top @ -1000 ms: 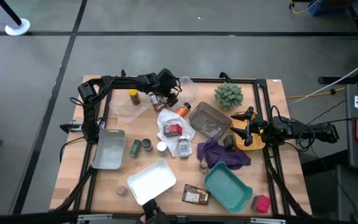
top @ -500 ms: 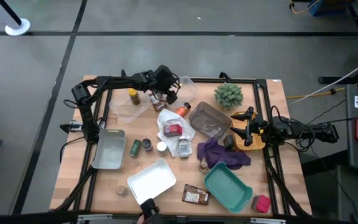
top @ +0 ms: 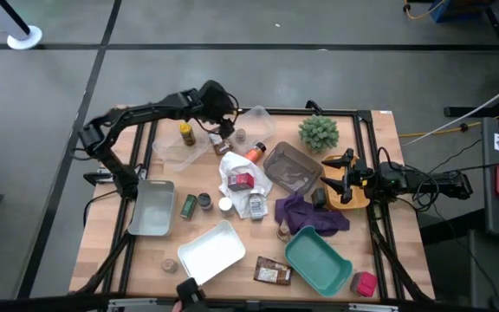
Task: Sort spices by type
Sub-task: Put the top orange spice pack into the black bin
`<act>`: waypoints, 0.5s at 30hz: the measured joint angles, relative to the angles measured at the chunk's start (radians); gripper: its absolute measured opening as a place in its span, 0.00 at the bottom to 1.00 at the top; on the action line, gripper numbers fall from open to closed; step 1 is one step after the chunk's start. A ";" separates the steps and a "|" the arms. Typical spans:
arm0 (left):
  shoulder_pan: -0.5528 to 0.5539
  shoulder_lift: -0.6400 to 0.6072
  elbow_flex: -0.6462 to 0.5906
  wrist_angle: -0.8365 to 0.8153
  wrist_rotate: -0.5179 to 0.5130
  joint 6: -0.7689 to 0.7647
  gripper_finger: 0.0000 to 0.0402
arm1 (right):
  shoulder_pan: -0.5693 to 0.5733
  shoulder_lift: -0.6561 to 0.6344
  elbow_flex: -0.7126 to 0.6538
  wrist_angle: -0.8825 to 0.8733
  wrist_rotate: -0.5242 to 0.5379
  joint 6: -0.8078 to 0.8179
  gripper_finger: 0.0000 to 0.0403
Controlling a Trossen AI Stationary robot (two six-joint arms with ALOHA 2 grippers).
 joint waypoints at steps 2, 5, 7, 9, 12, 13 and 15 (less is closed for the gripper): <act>0.013 0.000 0.000 -0.044 -0.004 0.018 0.63 | 0.000 0.000 0.000 0.000 0.000 0.000 0.70; 0.035 0.009 0.000 -0.093 -0.005 0.037 0.63 | 0.000 0.000 0.000 0.000 0.000 0.000 0.70; 0.050 0.021 0.000 -0.121 -0.005 0.037 0.63 | 0.000 0.000 0.000 0.000 0.000 0.000 0.70; 0.060 0.034 0.000 -0.128 -0.006 0.035 0.63 | 0.000 0.000 0.000 0.000 0.001 0.000 0.70; 0.071 0.055 0.000 -0.127 -0.006 0.040 0.63 | 0.000 0.000 0.000 0.004 0.003 0.000 0.70; 0.073 0.063 0.000 -0.127 -0.006 0.042 0.63 | 0.000 0.000 -0.001 0.004 0.002 0.000 0.70; 0.077 0.078 0.000 -0.132 -0.005 0.049 0.63 | 0.000 0.000 -0.001 0.005 0.002 0.000 0.70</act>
